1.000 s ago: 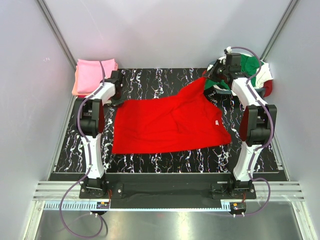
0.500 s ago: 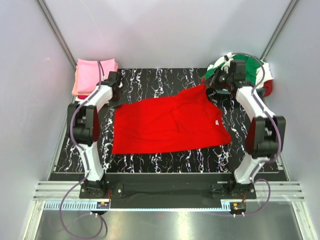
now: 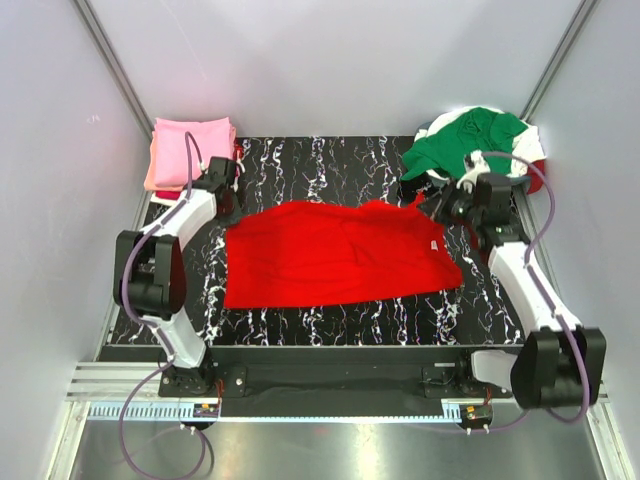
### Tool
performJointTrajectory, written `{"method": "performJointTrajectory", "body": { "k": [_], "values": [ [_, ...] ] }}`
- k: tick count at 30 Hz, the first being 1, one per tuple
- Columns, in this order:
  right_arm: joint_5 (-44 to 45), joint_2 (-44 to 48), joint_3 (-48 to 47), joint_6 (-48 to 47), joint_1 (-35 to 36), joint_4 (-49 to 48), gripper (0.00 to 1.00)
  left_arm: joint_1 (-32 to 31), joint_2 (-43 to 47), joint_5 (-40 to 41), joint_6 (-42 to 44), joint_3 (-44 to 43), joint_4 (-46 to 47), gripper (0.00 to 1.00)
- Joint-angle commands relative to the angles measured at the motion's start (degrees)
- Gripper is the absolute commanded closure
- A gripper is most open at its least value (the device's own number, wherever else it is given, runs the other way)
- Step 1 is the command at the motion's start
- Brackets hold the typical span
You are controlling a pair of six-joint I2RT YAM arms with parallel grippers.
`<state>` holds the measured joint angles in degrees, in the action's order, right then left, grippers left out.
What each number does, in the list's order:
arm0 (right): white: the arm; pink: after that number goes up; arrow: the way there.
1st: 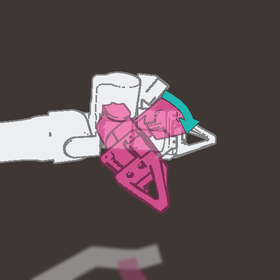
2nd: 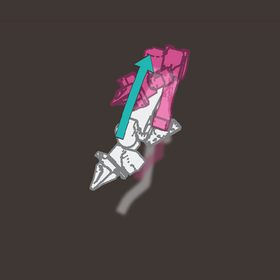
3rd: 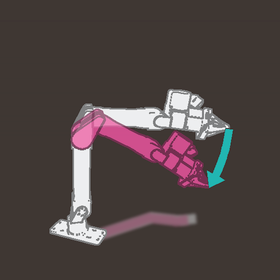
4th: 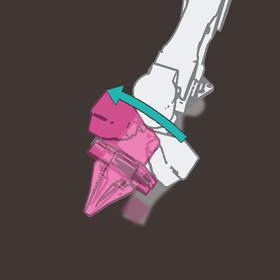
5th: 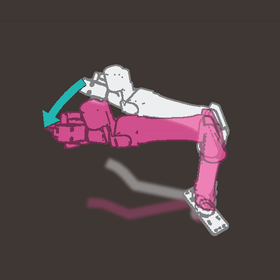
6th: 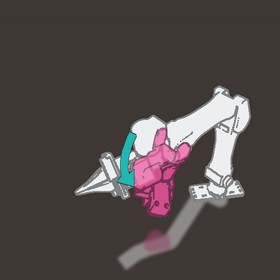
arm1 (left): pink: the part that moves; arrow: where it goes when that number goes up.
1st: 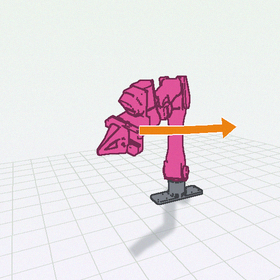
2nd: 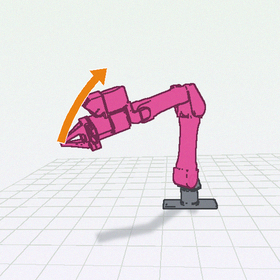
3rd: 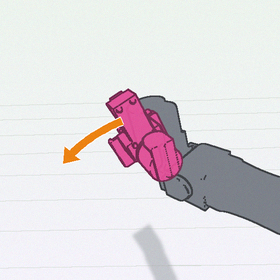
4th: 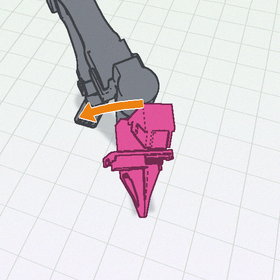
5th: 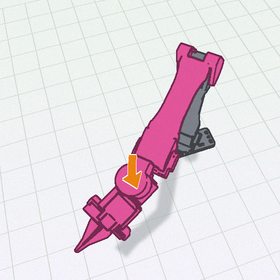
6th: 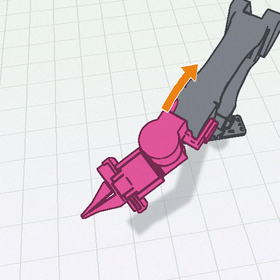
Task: Fold and stack the t-shirts
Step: Fold the tshirt
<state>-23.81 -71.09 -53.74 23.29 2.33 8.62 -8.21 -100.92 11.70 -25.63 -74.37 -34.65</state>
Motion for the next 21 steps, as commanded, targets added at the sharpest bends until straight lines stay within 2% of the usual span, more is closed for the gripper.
{"method": "performJointTrajectory", "body": {
  "k": [1, 12, 13, 14, 16, 17, 18, 21],
  "values": [
    [5.3, 7.1, 4.5, 1.6, -0.2, 0.9, 1.0, -0.7, 5.5, 1.6, -1.3, 3.0, 2.5, 1.0],
    [20.8, 21.9, 16.0, 10.6, -0.2, 11.3, 1.0, -0.8, 9.8, 6.1, -3.3, 11.4, 0.8, 1.0],
    [22.1, 22.2, 16.8, 12.2, -0.2, 14.0, 1.0, -0.8, 10.0, 6.5, -3.9, 11.7, 0.2, 0.96],
    [26.0, 22.4, 17.0, 13.7, -0.2, 16.0, 0.93, -0.8, 10.0, 6.6, -4.3, 11.9, -1.3, 0.7],
    [28.0, 22.4, 17.3, 16.0, -0.1, 19.7, 0.65, -0.8, 11.5, 7.1, -5.7, 13.2, -2.3, 0.46],
    [28.9, 22.4, 17.4, 16.4, -0.1, 20.3, 0.44, -0.8, 12.4, 7.2, -6.0, 13.6, -2.6, 0.36],
    [29.4, 22.5, 17.5, 17.0, -0.2, 20.7, 0.29, -0.8, 13.5, 7.5, -6.2, 14.3, -2.8, 0.25],
    [30.6, 22.4, 15.9, 16.5, -0.2, 21.4, 0.26, -0.8, 17.4, 8.0, -5.8, 13.2, -3.5, 0.21]
  ]
}}
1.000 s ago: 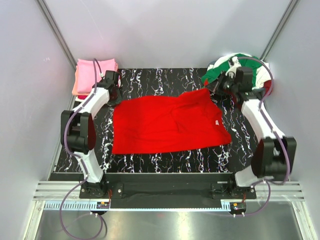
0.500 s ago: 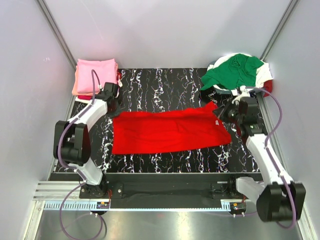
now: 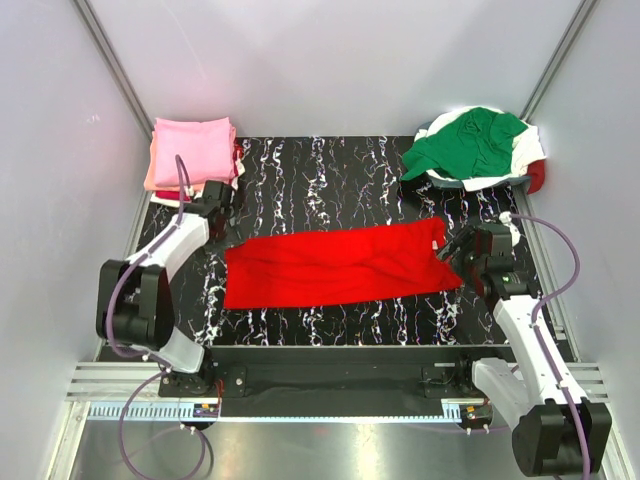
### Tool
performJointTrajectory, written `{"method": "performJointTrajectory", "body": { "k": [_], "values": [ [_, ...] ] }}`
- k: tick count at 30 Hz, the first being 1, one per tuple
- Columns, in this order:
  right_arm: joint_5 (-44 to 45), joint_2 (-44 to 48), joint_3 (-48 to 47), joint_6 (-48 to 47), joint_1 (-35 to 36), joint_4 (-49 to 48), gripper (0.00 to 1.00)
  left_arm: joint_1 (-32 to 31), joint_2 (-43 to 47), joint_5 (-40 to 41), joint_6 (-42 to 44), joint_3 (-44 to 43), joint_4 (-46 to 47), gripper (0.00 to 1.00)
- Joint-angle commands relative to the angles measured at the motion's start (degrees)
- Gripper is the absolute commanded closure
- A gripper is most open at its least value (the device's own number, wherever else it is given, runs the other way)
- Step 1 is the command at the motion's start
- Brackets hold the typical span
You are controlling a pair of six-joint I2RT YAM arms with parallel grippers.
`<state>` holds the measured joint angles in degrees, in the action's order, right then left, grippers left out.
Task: Fold and stack the t-shirts
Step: Fold the tshirt
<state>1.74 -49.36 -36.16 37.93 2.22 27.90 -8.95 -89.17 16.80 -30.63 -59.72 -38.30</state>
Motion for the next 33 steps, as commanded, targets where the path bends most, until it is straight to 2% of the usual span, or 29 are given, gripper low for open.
{"method": "performJointTrajectory", "body": {
  "k": [1, 6, 8, 12, 18, 23, 26, 29, 33],
  "values": [
    [5.1, 0.8, -3.0, 1.3, -0.2, 2.4, 0.25, 0.0, 6.9, 2.9, -0.3, -2.1, 0.0, 0.21],
    [-1.0, 0.3, -3.8, 0.1, 0.0, -1.2, 0.26, -0.1, 6.0, -0.6, 0.9, -6.3, 1.5, 0.22],
    [-7.6, -1.8, -3.3, -0.2, 0.0, -4.8, 0.29, -0.3, 3.9, -3.4, 0.8, -7.9, 2.4, 0.25],
    [-17.5, -8.5, -4.3, -0.6, 1.6, -10.9, 0.35, -4.0, -2.9, -4.0, 0.6, -10.2, 3.3, 0.29],
    [-18.4, -25.3, -15.9, -6.6, 10.6, -7.3, 0.36, -8.4, -11.5, -5.5, 0.9, -15.9, 3.6, 0.37],
    [-18.5, -37.3, -22.9, -8.0, 10.7, -7.5, 0.37, -13.0, -14.9, -7.8, 1.2, -21.3, 3.4, 0.38],
    [-19.8, -46.1, -29.8, -9.5, 10.8, -6.3, 0.41, -16.2, -16.5, -8.3, 1.5, -23.4, 3.6, 0.39],
    [-22.2, -53.9, -36.9, -10.4, 10.7, -3.9, 0.5, -18.6, -18.8, -9.3, 1.3, -24.6, 3.6, 0.39],
    [-25.0, -57.8, -40.1, -9.3, 11.0, -5.3, 0.6, -20.2, -21.0, -10.5, 0.8, -24.7, 3.4, 0.39]
  ]
}}
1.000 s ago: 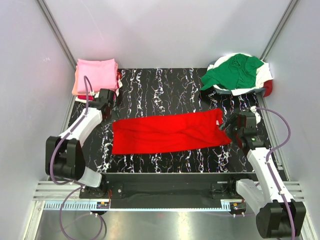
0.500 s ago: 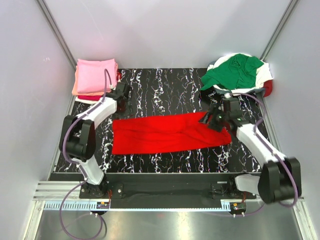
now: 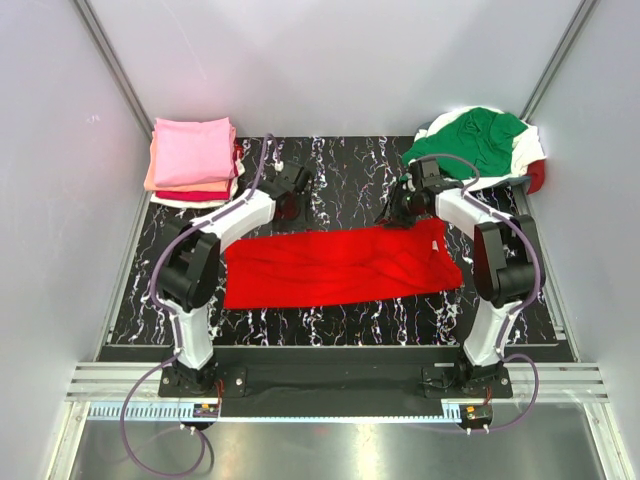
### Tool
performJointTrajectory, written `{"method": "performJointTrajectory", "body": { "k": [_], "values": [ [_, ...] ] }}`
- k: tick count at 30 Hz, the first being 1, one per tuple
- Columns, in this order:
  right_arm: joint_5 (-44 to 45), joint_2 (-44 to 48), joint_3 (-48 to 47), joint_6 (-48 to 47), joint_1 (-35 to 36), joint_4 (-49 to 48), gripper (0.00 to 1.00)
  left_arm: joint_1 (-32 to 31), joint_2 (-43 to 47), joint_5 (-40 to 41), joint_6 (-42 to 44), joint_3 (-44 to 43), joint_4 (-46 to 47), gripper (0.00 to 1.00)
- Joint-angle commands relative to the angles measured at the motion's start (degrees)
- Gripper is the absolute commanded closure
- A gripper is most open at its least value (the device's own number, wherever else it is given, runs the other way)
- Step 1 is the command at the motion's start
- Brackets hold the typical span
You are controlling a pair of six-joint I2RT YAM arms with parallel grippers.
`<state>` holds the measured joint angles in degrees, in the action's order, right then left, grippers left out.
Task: Fold and stack the t-shirts
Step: Fold the tshirt
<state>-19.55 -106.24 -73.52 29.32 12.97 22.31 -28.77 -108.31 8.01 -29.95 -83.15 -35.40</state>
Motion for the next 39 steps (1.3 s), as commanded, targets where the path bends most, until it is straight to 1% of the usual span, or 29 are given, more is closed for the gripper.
{"method": "performJointTrajectory", "body": {
  "k": [1, 3, 6, 10, 13, 14, 18, 22, 29, 31, 39],
  "values": [
    [-5.0, -1.3, -3.1, -0.4, 0.4, -0.1, 0.62, -0.7, -2.2, -1.7, -0.1, -1.1, 0.4, 0.4],
    [-6.9, -2.4, -5.0, -0.1, 1.1, -0.8, 0.66, -1.5, -2.7, -1.4, -0.6, -0.5, 0.6, 0.4],
    [-12.1, -4.7, -7.9, 1.3, 2.6, -3.1, 0.67, -2.1, -3.2, -1.2, -1.5, 0.4, 0.6, 0.4],
    [-14.7, -11.3, -12.9, 3.8, 3.4, -3.7, 0.68, -2.5, -3.6, -1.3, -2.7, 0.7, -0.6, 0.41],
    [-18.3, -14.6, -14.0, 6.7, 3.5, -6.2, 0.7, -3.0, -2.7, -1.5, -3.3, 2.1, -0.6, 0.41],
    [-19.6, -15.1, -14.2, 8.5, 3.7, -8.6, 0.71, -3.0, -2.5, -1.6, -3.6, 2.4, -0.6, 0.41],
    [-22.8, -17.2, -16.8, 10.0, 6.3, -9.7, 0.74, -3.2, -1.7, -1.9, -4.2, 4.5, -0.2, 0.41],
    [-23.2, -18.3, -19.0, 10.6, 9.3, -9.6, 0.75, -3.3, -0.8, -1.9, -4.4, 5.6, 0.0, 0.41],
    [-23.7, -20.6, -18.6, 12.8, 13.7, -11.7, 0.76, -3.3, -0.9, -1.3, -4.0, 6.1, -0.2, 0.41],
    [-23.1, -22.3, -19.6, 12.8, 15.1, -10.5, 0.76, -3.3, -0.9, -1.3, -4.0, 6.5, -0.1, 0.41],
    [-20.0, -28.8, -22.6, 12.9, 15.4, -6.3, 0.77, -3.4, -0.1, -1.9, -4.3, 7.7, -0.7, 0.41]
  ]
}}
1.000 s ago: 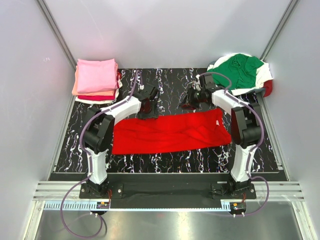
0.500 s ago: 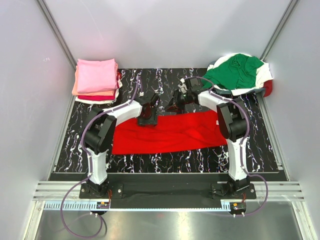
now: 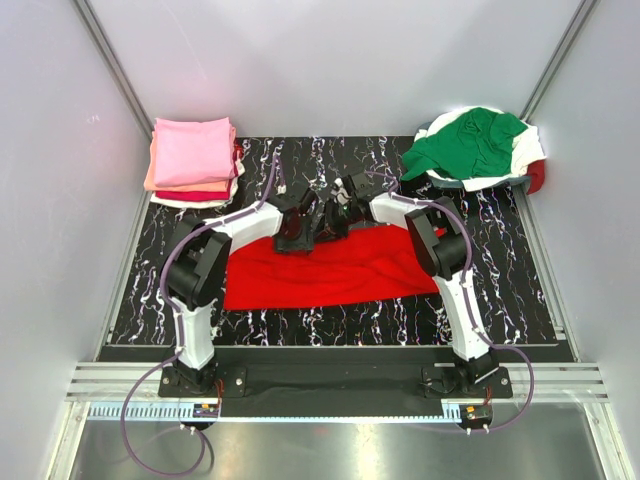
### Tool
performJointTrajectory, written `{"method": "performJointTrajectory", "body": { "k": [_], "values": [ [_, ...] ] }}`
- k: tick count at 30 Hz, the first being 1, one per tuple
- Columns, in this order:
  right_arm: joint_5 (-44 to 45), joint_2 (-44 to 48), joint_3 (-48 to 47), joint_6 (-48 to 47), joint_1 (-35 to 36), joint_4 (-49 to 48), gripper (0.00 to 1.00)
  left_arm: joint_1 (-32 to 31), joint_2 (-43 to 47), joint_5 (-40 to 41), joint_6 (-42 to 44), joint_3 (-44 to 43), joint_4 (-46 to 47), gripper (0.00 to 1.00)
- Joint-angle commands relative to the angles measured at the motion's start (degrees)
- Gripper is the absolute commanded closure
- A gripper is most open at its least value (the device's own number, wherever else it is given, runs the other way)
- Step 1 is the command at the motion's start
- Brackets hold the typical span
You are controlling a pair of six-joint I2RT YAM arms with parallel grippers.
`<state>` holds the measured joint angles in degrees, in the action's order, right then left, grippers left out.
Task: Fold and stack the t-shirts
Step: Fold the tshirt
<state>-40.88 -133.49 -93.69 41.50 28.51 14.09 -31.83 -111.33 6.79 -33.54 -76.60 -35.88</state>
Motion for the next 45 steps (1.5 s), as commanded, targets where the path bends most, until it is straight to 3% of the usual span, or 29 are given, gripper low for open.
{"method": "performJointTrajectory", "body": {
  "k": [1, 7, 11, 17, 19, 22, 25, 31, 34, 38, 45],
  "values": [
    [1.8, -1.8, -3.2, 0.8, -0.1, 2.8, 0.77, -0.3, 3.2, -0.6, -0.9, 1.4, -0.4, 0.41],
    [6.6, -4.0, -6.6, 0.3, -0.1, 8.1, 0.78, -0.8, 6.7, -0.3, -1.7, 4.5, -3.6, 0.41],
    [9.4, -3.8, -6.7, 0.8, -0.1, 8.8, 0.78, -1.9, 13.1, 0.0, -2.8, 11.1, -7.1, 0.42],
    [10.3, -3.9, -6.9, 0.8, -0.1, 9.4, 0.79, -7.6, 33.5, 0.9, -10.9, 24.2, -16.6, 0.4],
    [10.4, -3.8, -6.8, 0.8, -0.1, 9.0, 0.8, -8.2, 41.1, 1.3, -12.4, 25.6, -18.3, 0.37],
    [10.6, -3.8, -6.8, 1.0, -0.1, 8.9, 0.8, -7.9, 44.4, 6.2, -10.1, 23.7, -19.5, 0.31],
    [10.4, -3.4, -6.4, 0.8, -0.1, 8.8, 0.8, -5.8, 39.2, 10.9, -5.2, 16.1, -17.1, 0.29],
    [10.1, -3.4, -6.3, 0.7, -0.2, 8.4, 0.82, 0.2, 16.0, 12.5, 3.4, 0.1, -13.2, 0.34],
    [10.2, -3.4, -6.2, 0.7, -0.1, 8.4, 0.82, 1.9, 9.9, 11.4, 5.8, -4.9, -11.3, 0.36],
    [10.4, -3.4, -6.2, 0.8, -0.1, 8.4, 0.83, 4.4, 1.3, 10.3, 7.8, -8.4, -10.7, 0.37],
    [10.7, -3.4, -6.1, 1.0, -0.1, 8.5, 0.84, 11.6, 2.0, 4.8, 9.9, -2.2, -6.7, 0.38]
  ]
}}
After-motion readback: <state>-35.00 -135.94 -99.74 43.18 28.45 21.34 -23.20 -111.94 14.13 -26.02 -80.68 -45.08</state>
